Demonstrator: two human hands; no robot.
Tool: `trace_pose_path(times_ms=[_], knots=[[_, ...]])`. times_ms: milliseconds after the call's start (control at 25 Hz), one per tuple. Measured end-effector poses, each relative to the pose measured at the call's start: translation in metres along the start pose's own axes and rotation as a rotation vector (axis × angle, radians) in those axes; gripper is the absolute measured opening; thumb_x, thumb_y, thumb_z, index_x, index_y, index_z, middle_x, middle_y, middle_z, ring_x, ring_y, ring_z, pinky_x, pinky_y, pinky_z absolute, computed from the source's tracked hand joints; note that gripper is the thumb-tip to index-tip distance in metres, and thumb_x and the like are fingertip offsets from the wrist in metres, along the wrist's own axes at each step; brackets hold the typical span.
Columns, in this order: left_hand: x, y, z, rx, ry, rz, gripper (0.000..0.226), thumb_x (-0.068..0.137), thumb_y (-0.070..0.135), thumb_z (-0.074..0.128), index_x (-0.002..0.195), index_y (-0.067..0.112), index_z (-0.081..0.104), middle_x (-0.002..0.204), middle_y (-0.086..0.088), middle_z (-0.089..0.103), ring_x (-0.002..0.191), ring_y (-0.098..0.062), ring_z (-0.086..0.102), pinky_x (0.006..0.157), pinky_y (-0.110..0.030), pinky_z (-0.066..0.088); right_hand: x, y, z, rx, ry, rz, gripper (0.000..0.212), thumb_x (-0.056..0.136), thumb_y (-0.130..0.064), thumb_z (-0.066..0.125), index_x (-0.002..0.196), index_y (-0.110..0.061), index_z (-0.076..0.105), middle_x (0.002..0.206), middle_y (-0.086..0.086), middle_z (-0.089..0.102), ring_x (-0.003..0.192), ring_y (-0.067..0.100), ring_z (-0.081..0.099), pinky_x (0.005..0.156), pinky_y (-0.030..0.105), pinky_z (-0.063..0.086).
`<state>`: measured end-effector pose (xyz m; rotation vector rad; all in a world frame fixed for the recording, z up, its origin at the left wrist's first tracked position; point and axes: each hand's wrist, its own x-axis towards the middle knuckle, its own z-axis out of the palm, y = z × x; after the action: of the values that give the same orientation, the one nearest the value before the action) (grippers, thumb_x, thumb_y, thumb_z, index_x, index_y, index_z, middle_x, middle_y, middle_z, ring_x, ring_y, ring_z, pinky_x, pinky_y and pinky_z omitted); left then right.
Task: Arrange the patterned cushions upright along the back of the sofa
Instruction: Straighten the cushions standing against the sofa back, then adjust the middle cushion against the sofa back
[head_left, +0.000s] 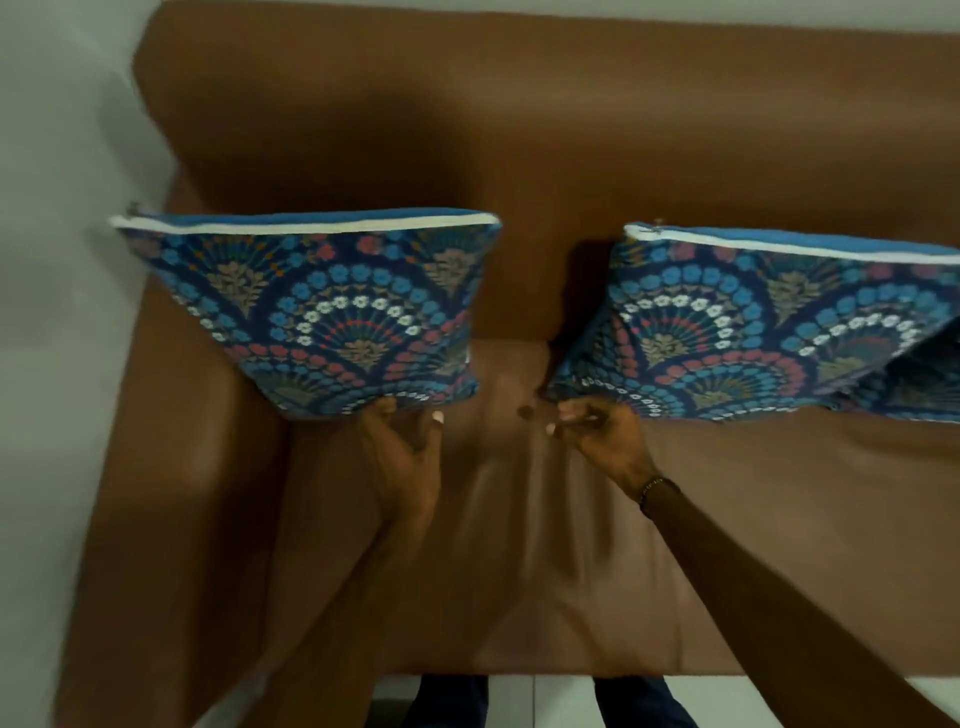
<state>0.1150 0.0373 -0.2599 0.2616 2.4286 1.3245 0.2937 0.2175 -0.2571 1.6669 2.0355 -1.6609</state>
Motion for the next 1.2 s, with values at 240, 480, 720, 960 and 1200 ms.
trace_pose_path(times_ms=[240, 480, 720, 960, 1200], knots=[[-0.054, 0.080, 0.121, 0.068, -0.333, 0.084, 0.103, 0.067, 0.023, 0.097, 0.154, 0.012, 0.042, 0.153, -0.015, 0.050, 0.141, -0.032, 0.049, 0.112, -0.021, 0.035, -0.031, 0.081, -0.175, 0.450, 0.355, 0.296, 0.038, 0.077, -0.022, 0.091, 0.099, -0.018, 0.061, 0.120, 0.008, 0.070, 0.121, 0.031, 0.065, 0.091, 0.059, 0.058], [-0.059, 0.158, 0.179, 0.083, -0.511, 0.076, 0.116, 0.075, 0.027, 0.095, 0.163, 0.017, 0.020, 0.162, 0.003, 0.037, 0.142, -0.018, 0.043, 0.122, -0.044, 0.038, -0.005, 0.056, -0.269, 0.457, 0.203, 0.037, 0.103, 0.071, 0.007, 0.090, 0.153, -0.019, 0.032, 0.150, 0.007, 0.053, 0.134, 0.029, 0.053, 0.107, 0.060, 0.048], [-0.067, 0.134, 0.192, 0.027, -0.404, 0.092, 0.105, 0.078, 0.019, 0.092, 0.161, 0.009, 0.029, 0.144, 0.008, 0.042, 0.129, -0.003, 0.042, 0.103, -0.006, 0.041, 0.001, 0.074, -0.257, 0.555, 0.260, -0.017, 0.096, 0.060, 0.003, 0.096, 0.136, -0.026, 0.047, 0.136, 0.002, 0.064, 0.127, 0.026, 0.062, 0.099, 0.059, 0.056], [-0.107, 0.117, 0.205, 0.138, -0.211, 0.101, 0.096, 0.077, 0.068, 0.077, 0.145, 0.008, 0.046, 0.143, -0.002, 0.056, 0.126, -0.017, 0.056, 0.112, -0.032, 0.048, -0.006, 0.094, -0.258, 0.561, 0.261, 0.034, 0.093, 0.069, -0.006, 0.094, 0.140, -0.030, 0.038, 0.129, -0.008, 0.052, 0.124, 0.021, 0.057, 0.095, 0.040, 0.057], [-0.220, 0.155, 0.278, 0.154, -0.398, 0.402, 0.025, 0.089, 0.021, 0.075, 0.102, 0.006, 0.061, 0.100, -0.012, 0.064, 0.090, -0.017, 0.058, 0.081, -0.043, 0.056, -0.030, 0.172, -0.333, 0.515, 0.544, 0.158, 0.030, 0.077, -0.015, 0.090, 0.089, -0.019, 0.063, 0.085, -0.003, 0.061, 0.094, 0.032, 0.070, 0.083, 0.046, 0.064]])
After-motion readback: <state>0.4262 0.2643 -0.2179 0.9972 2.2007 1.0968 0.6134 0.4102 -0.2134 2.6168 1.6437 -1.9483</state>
